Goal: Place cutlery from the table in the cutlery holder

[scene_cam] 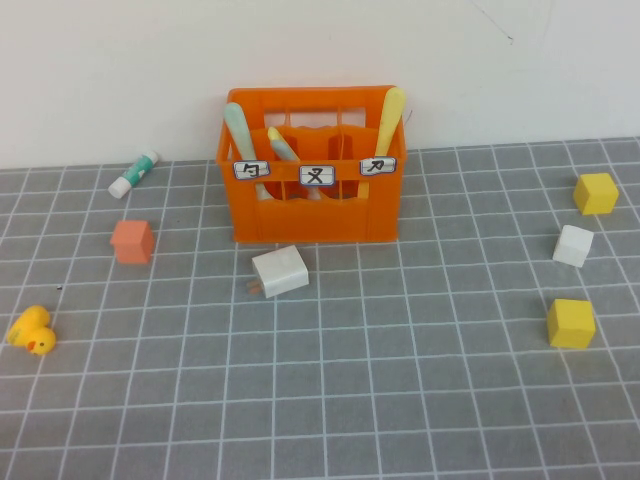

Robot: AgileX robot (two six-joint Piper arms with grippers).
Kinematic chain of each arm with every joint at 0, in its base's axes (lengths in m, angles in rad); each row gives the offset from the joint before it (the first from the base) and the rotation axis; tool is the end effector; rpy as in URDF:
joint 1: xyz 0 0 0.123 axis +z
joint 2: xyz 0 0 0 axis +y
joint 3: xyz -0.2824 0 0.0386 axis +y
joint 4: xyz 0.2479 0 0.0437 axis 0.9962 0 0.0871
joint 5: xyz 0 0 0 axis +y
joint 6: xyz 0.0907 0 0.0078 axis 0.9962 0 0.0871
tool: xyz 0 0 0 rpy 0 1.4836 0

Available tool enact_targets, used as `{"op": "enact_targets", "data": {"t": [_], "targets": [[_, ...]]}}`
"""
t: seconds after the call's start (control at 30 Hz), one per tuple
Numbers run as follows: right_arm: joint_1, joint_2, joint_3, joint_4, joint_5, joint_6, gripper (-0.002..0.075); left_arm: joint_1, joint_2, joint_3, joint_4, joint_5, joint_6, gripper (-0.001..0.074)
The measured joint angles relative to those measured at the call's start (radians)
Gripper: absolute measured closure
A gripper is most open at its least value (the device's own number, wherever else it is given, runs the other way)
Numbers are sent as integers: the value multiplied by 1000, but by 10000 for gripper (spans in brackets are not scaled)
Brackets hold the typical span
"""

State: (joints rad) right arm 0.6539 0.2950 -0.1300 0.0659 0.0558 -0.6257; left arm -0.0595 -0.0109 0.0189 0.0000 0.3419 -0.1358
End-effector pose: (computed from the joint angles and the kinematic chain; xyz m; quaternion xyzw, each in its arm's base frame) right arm 0.0656 0.0507 0.2322 -0.4303 0.6176 0.0323 0.6576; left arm 0.0532 -0.0032 0.1765 -0.0303 0.7931 -0.0593 0.6055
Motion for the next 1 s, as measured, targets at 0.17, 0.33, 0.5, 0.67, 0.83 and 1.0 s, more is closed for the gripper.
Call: {"op": "enact_targets", "data": {"t": [0.17, 0.33, 0.5, 0.67, 0.83, 1.0], "targets": [[0, -1, 6, 0, 0, -4, 726, 0, 0, 0, 0, 0, 0, 736], [0, -1, 6, 0, 0, -4, 726, 0, 0, 0, 0, 0, 0, 736], [0, -1, 6, 0, 0, -5, 726, 0, 0, 0, 0, 0, 0, 736], [0, -3, 6, 0, 0, -5, 727, 0, 0, 0, 0, 0, 2, 736], [-87, -64, 8, 0, 17, -5, 727, 0, 0, 0, 0, 0, 2, 736], [-287, -155, 8, 0, 29, -5, 727, 0, 0, 0, 0, 0, 2, 736]]}}
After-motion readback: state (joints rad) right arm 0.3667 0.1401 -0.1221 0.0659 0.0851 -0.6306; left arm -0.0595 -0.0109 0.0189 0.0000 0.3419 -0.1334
